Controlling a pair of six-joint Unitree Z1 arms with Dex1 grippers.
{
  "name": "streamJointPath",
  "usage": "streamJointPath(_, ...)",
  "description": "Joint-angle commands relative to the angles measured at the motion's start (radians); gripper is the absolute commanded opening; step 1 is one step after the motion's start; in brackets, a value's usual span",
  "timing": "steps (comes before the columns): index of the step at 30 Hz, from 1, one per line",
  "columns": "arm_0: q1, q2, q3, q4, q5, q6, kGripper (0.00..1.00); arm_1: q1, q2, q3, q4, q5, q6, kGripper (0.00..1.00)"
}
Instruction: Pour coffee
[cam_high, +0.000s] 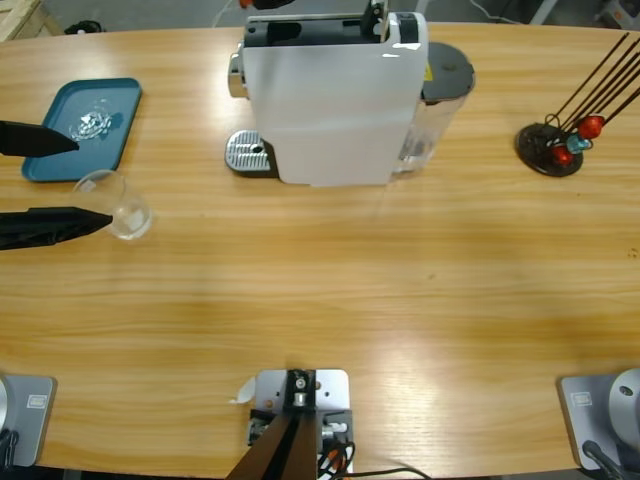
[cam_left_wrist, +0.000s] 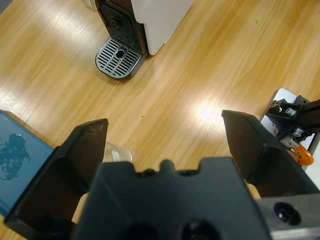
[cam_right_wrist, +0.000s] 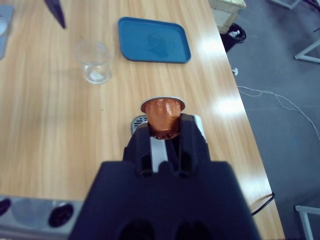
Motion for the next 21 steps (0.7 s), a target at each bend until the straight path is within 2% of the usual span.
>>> streamJointPath(1, 0.002, -0.018, 0.042, 0.016, 0.012, -0.008, 1.0, -0.054, 0.098, 0.015, -0.028, 0.035, -0.017, 0.0)
streamJointPath(10, 0.005, -0.011, 0.046, 0.015, 0.013, -0.008, 1.0, -0.061, 0.107, 0.056, -0.058, 0.042, -0.028, 0.0)
streamJointPath(21, 0.005, -0.008, 0.047, 0.013, 0.015, -0.009, 1.0, -0.055, 0.108, 0.059, -0.048, -0.048, -0.046, 0.002)
